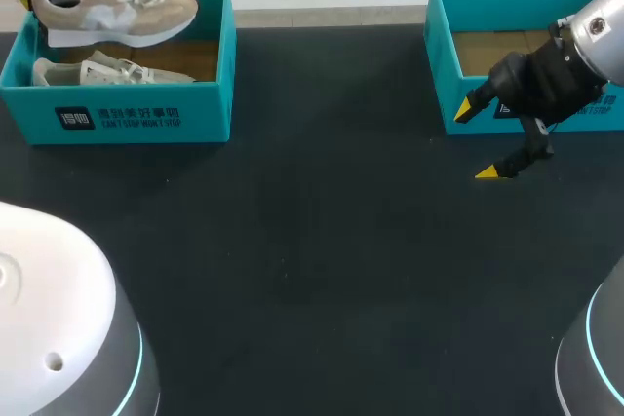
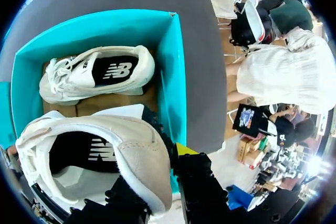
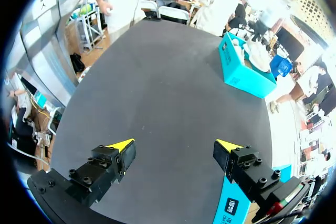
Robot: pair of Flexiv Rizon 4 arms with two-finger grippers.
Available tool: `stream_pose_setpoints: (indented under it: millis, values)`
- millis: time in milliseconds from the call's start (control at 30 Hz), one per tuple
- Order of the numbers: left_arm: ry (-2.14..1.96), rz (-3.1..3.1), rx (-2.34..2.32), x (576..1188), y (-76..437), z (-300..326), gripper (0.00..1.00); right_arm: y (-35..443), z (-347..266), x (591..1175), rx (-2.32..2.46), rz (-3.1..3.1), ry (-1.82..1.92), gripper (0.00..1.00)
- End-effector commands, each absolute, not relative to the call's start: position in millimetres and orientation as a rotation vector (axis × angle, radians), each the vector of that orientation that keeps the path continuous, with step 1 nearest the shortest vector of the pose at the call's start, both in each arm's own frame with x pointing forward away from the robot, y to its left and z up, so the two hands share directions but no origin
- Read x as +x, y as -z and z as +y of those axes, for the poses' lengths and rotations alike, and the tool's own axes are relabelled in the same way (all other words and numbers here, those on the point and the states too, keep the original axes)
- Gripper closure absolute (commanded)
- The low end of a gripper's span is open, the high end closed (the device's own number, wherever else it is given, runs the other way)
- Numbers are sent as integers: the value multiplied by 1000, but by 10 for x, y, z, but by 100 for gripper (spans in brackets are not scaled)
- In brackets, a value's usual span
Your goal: Take the shoe out of the shoebox, open the shoe tongue, remove and reinsert the insole, then place the shoe into the shoebox
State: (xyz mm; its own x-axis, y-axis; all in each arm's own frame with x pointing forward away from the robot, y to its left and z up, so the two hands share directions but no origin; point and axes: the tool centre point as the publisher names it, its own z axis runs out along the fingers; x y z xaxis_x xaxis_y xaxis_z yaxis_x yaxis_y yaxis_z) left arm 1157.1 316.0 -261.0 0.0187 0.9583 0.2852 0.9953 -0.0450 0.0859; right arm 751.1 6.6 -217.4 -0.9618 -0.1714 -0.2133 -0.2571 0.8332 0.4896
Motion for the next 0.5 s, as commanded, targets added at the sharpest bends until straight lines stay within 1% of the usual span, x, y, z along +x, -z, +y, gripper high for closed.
stream_pose_setpoints:
  millis: [33,500]
  values:
    - [406,-2054,-2141,11603,2661,3145,100,2179,71,7510,-335,2853,-792,0]
    - [386,-2072,-2122,11780,2910,3126,100,2179,71,7510,-335,2853,-792,0]
